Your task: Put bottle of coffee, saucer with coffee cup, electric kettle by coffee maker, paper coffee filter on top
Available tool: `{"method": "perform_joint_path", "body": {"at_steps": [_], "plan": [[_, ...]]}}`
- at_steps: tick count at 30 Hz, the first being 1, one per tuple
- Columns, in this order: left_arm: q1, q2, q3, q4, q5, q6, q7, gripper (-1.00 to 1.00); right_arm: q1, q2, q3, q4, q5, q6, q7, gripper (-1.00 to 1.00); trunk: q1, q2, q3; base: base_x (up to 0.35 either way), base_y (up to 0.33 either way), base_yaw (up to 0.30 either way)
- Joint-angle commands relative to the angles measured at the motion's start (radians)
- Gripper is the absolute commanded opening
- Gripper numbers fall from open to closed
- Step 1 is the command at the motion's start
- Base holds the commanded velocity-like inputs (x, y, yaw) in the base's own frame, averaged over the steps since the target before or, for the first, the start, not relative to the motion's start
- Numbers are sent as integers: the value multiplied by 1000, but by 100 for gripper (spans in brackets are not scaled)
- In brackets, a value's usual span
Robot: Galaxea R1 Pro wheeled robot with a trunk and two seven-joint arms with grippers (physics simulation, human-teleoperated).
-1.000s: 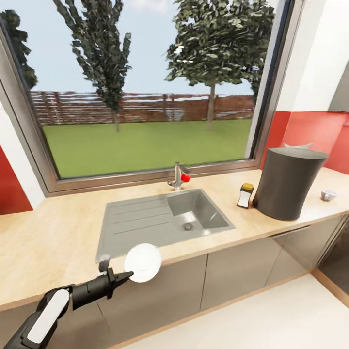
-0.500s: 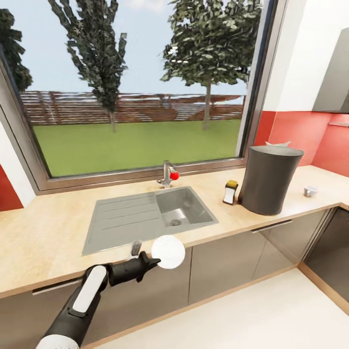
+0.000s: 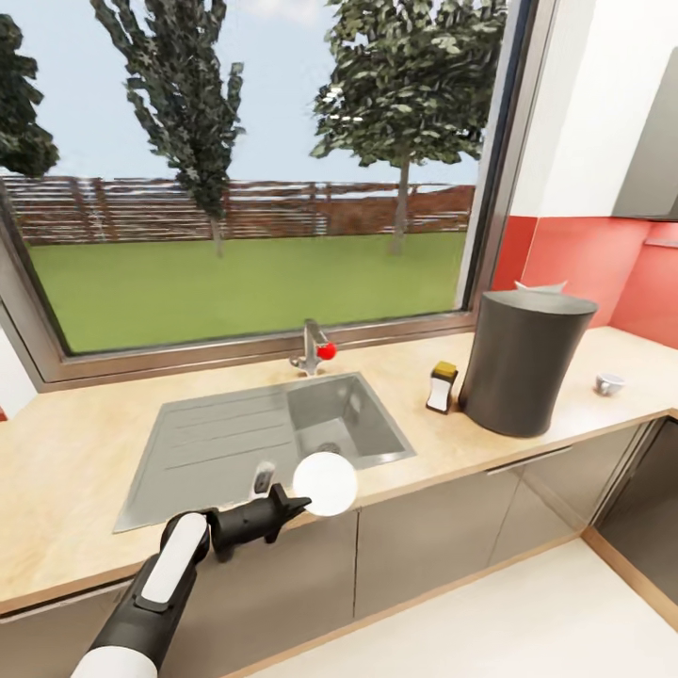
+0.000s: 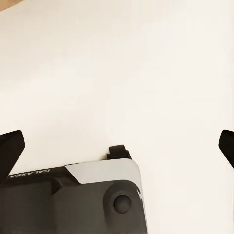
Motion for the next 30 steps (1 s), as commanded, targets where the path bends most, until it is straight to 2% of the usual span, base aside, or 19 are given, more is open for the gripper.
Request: {"method": "perform_joint_path", "body": {"at_steps": [1, 17, 25, 30], "plan": [[0, -1, 3, 0, -8, 5, -9, -100, -1, 0, 9, -1, -9, 2, -4, 100, 1, -2, -2, 188, -227, 0], [14, 2, 4, -5, -3, 9, -9, -100, -1, 0, 9, 0, -6, 1, -3, 100, 1, -2, -2, 135, -253, 0], [14, 4, 5, -5, -3, 10, -9, -100, -1, 0, 10, -1, -5, 1, -3, 100, 1, -2, -2, 17, -271, 0], [14, 5, 38, -8, -3, 14, -9, -100, -1, 0, 10, -1, -9, 1, -4, 100, 1, -2, -2, 0, -273, 0]]}}
